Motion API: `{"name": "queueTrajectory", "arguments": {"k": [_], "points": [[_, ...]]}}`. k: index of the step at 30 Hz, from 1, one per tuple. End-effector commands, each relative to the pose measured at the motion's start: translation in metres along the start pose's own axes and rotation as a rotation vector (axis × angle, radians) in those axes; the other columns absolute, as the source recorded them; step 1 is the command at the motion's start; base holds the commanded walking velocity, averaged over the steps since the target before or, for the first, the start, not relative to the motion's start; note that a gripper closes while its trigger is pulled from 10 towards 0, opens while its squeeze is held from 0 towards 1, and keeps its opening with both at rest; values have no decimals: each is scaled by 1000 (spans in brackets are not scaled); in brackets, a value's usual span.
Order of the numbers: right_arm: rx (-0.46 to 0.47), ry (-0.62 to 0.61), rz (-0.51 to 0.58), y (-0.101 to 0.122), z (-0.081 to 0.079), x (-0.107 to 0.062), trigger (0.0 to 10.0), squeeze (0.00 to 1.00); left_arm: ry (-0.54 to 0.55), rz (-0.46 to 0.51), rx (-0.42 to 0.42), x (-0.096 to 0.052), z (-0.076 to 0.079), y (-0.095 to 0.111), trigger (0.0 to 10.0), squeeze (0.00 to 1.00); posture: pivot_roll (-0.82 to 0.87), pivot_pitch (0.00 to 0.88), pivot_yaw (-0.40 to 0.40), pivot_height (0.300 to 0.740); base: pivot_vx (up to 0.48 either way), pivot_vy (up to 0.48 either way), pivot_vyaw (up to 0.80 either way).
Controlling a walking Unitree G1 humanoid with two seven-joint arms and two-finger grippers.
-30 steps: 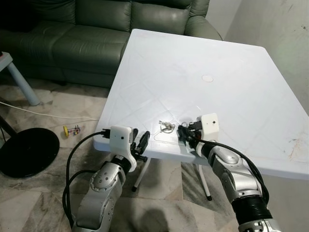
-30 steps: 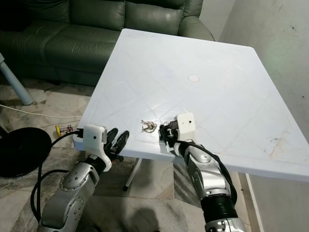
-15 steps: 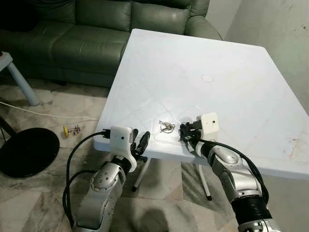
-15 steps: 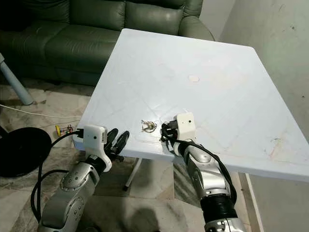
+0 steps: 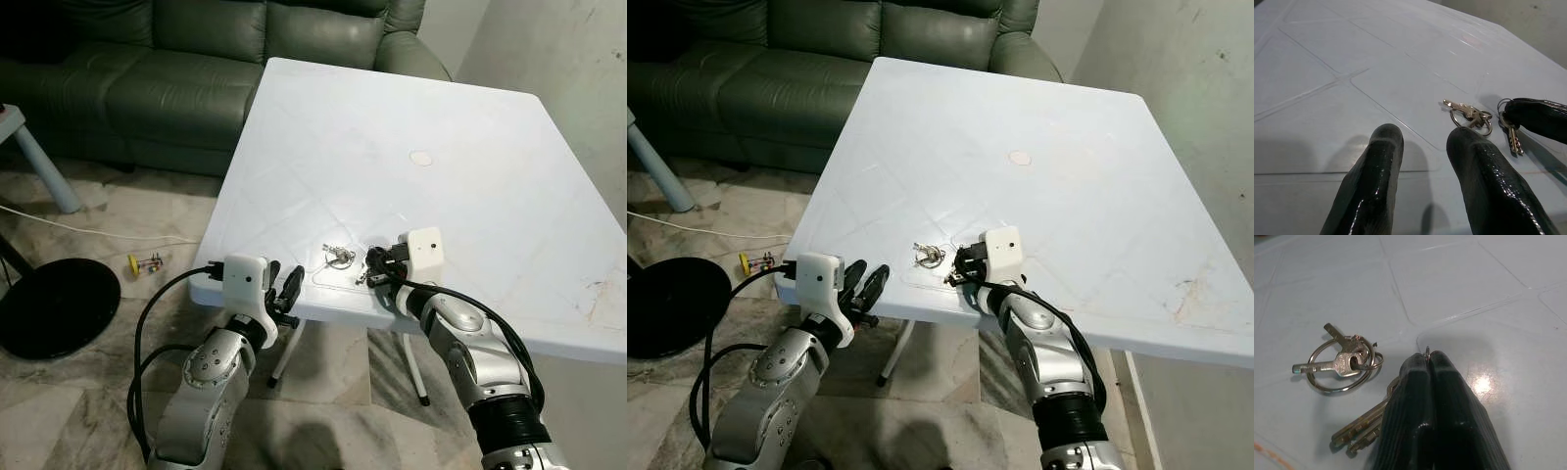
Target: Hang keys on a hook
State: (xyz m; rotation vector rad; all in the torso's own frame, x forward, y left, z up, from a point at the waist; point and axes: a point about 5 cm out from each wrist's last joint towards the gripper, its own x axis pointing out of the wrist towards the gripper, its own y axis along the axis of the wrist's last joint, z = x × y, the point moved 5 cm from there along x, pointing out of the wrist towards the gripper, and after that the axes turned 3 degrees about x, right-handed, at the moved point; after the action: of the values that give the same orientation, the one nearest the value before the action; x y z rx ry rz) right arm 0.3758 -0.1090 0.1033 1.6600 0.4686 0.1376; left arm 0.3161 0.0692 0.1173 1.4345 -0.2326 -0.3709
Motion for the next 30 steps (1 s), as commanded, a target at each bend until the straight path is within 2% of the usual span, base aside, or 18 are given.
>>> {"name": "queueTrajectory", "arguments": {"k": [1, 2, 3, 4, 5, 6, 7, 8, 10, 18, 20, 21, 23, 24, 26, 28, 29, 30], "points": [[16, -16, 62, 16, 5, -2, 0, 0, 12, 20, -13, 2, 1, 7, 10000, 0, 172, 143, -117, 740, 0, 0, 0], [41, -24, 109, 25, 8, -3, 78, 0, 25, 28, -10, 4, -1, 8, 10000, 0, 170, 141, -115, 740, 0, 0, 0], [60, -23, 151, 32, 10, -4, 2078, 0, 44, 34, -3, 6, -4, 10, 10000, 0, 170, 141, -115, 740, 0, 0, 0], [60, -23, 151, 32, 10, -4, 2078, 0, 44, 34, -3, 6, -4, 10, 10000, 0, 170, 141, -115, 740, 0, 0, 0], [91, -33, 202, 43, 14, -6, 4157, 0, 70, 41, -10, 10, -8, 12, 10000, 0, 169, 135, -113, 740, 0, 0, 0], [101, -42, 217, 46, 16, -6, 4157, 0, 77, 43, -19, 11, -9, 13, 10000, 0, 169, 135, -113, 740, 0, 0, 0], [129, -48, 249, 54, 19, -8, 7098, 0, 85, 52, -21, 15, -11, 17, 10000, 0, 166, 127, -110, 740, 0, 0, 0], [148, -51, 273, 60, 22, -9, 7098, 0, 91, 58, -22, 17, -12, 19, 10000, 0, 166, 127, -110, 740, 0, 0, 0], [172, -59, 320, 73, 27, -12, 10000, 0, 101, 76, -17, 24, -15, 26, 10000, 0, 162, 116, -106, 740, 0, 0, 0], [123, -66, 496, 111, 35, -27, 10000, 0, 127, 155, 84, 43, -30, 53, 10000, 0, 145, 81, -95, 740, 0, 0, 0], [-279, -145, 394, 101, 33, -23, 10000, 0, 147, 169, 57, 48, -40, 60, 10000, 0, 144, 78, -94, 740, 0, 0, 0], [-328, -134, 361, 96, 30, -21, 10000, 0, 152, 170, 56, 49, -42, 61, 10000, 0, 144, 78, -94, 740, 0, 0, 0], [-234, -122, 288, 82, 33, -17, 10000, 0, 155, 169, 76, 51, -44, 61, 10000, 0, 137, 66, -92, 740, 0, 0, 0], [-572, -85, 197, 70, 23, -15, 10000, 0, 149, 174, 93, 53, -45, 64, 10000, 0, 133, 64, -91, 740, 0, 0, 0], [-660, -26, 125, 58, 20, -15, 10000, 0, 144, 181, 92, 55, -46, 66, 10000, 0, 130, 61, -90, 740, 0, 0, 0], [-889, 3, 90, 56, 20, -18, 10000, 0, 143, 183, 84, 56, -46, 66, 10000, 0, 129, 57, -93, 740, 0, 0, 0], [-889, 3, 90, 56, 20, -18, 10000, 0, 143, 183, 84, 56, -46, 66, 10000, 0, 129, 57, -93, 740, 0, 0, 0], [-1063, 36, 59, 53, 20, -19, 10000, 0, 142, 187, 86, 57, -46, 66, 10000, 0, 126, 53, -94, 740, 0, 0, 0]]}}
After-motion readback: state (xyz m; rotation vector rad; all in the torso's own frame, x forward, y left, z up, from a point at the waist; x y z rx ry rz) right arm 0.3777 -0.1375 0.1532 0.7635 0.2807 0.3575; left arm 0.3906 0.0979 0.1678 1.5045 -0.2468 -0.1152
